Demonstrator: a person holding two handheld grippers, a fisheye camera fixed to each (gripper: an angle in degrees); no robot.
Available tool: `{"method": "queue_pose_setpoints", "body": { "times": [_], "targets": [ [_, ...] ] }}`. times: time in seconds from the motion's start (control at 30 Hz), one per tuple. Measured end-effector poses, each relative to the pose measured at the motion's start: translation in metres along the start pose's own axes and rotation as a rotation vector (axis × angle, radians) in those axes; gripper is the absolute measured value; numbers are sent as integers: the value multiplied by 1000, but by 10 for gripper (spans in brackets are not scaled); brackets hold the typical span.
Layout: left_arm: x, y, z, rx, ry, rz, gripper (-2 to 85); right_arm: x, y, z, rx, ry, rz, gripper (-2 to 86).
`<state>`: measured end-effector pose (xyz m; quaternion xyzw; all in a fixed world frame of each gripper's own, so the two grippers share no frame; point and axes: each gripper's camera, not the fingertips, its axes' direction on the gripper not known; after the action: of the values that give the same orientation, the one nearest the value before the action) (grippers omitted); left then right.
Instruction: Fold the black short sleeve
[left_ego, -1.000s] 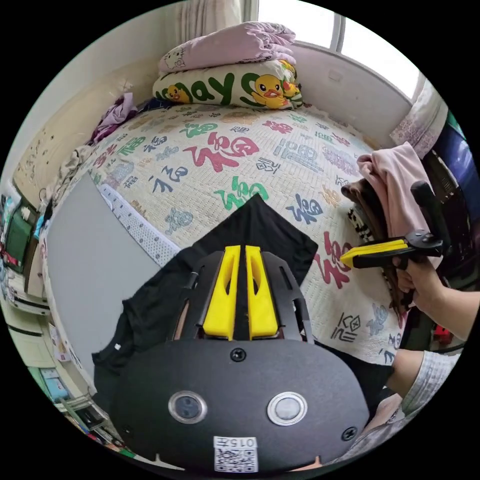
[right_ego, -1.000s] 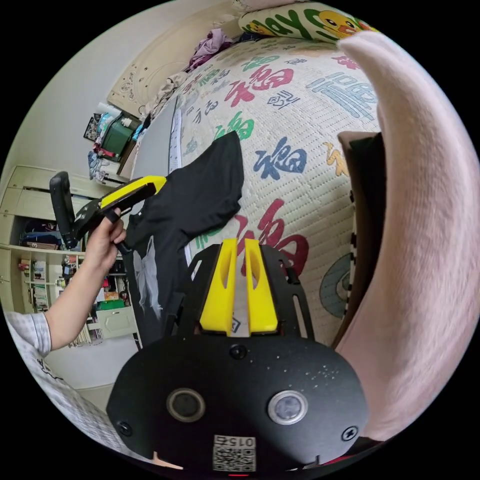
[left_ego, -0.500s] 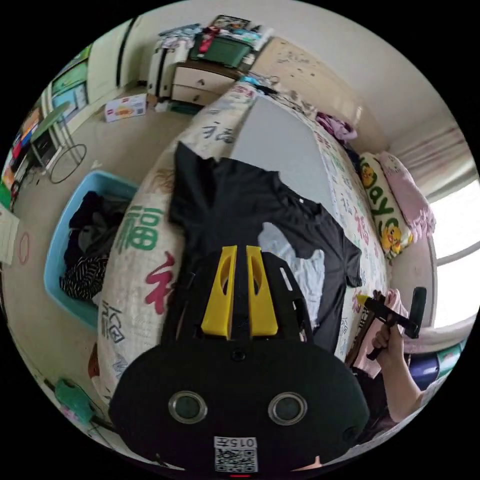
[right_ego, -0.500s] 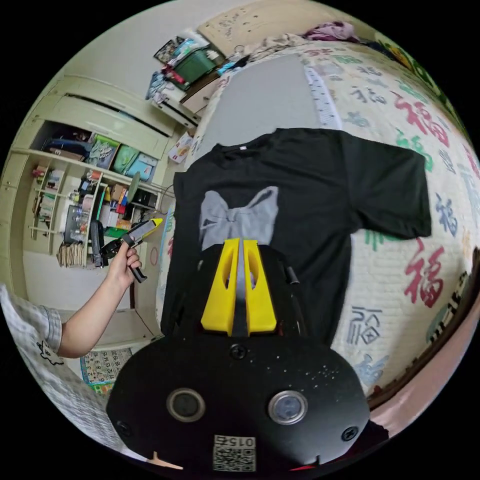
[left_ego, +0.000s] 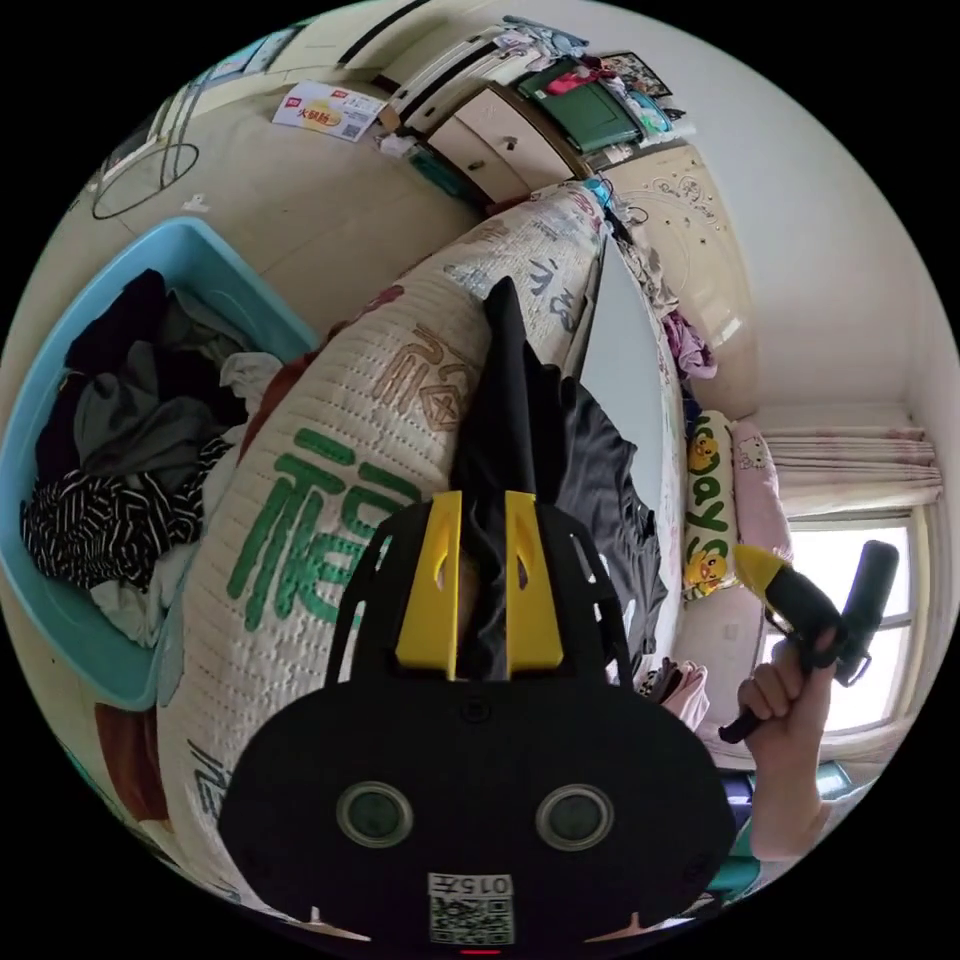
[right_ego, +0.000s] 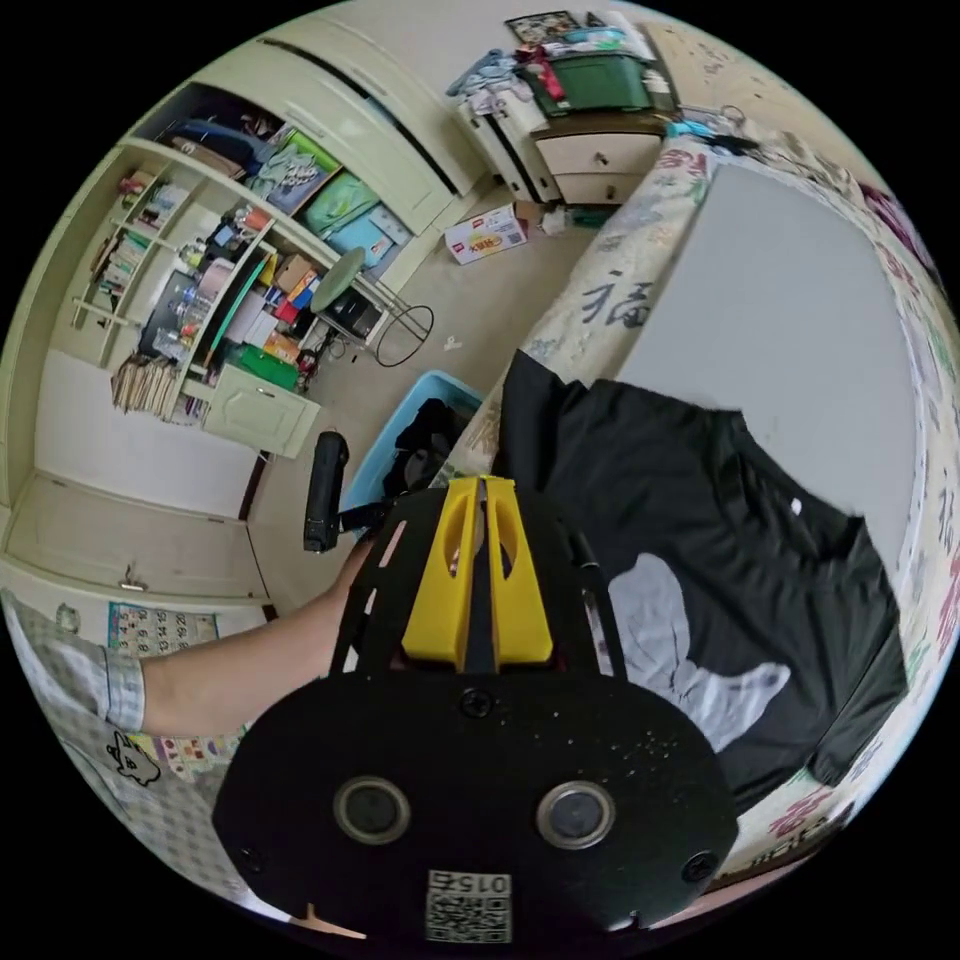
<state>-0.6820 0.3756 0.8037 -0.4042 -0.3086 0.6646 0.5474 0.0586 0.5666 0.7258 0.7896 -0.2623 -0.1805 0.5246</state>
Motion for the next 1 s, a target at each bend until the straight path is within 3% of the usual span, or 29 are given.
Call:
{"method": "queue_pose_setpoints", "body": {
  "times": [0.1, 0.23, 0.33, 0.5, 0.57, 0.63, 0.77, 1.0],
  "targets": [
    [7, 6, -9, 52, -48, 71, 8, 4, -32, 51, -64, 54, -96, 58],
    [41, 37, -44, 184, -148, 336, -6, 15, -83, 134, -148, 90, -134, 129],
    [50, 53, -43, 144, -94, 453, -7, 26, -107, 199, -260, 183, -143, 151],
    [30, 61, -36, 68, -58, 422, -5, 53, -107, 298, -483, 285, -159, 112],
    [6, 64, -57, 130, -14, 351, 1, 74, -100, 323, -516, 322, -122, 40],
    [-17, 64, -72, 160, -36, 284, 9, 89, -93, 321, -463, 317, -89, 25],
    [-77, 58, -90, 162, -26, 108, 37, 139, -58, 281, -292, 49, 16, 15],
    [-97, 57, -92, 125, -4, 133, 52, 239, 39, 239, -207, -7, 211, 31]
  ]
}}
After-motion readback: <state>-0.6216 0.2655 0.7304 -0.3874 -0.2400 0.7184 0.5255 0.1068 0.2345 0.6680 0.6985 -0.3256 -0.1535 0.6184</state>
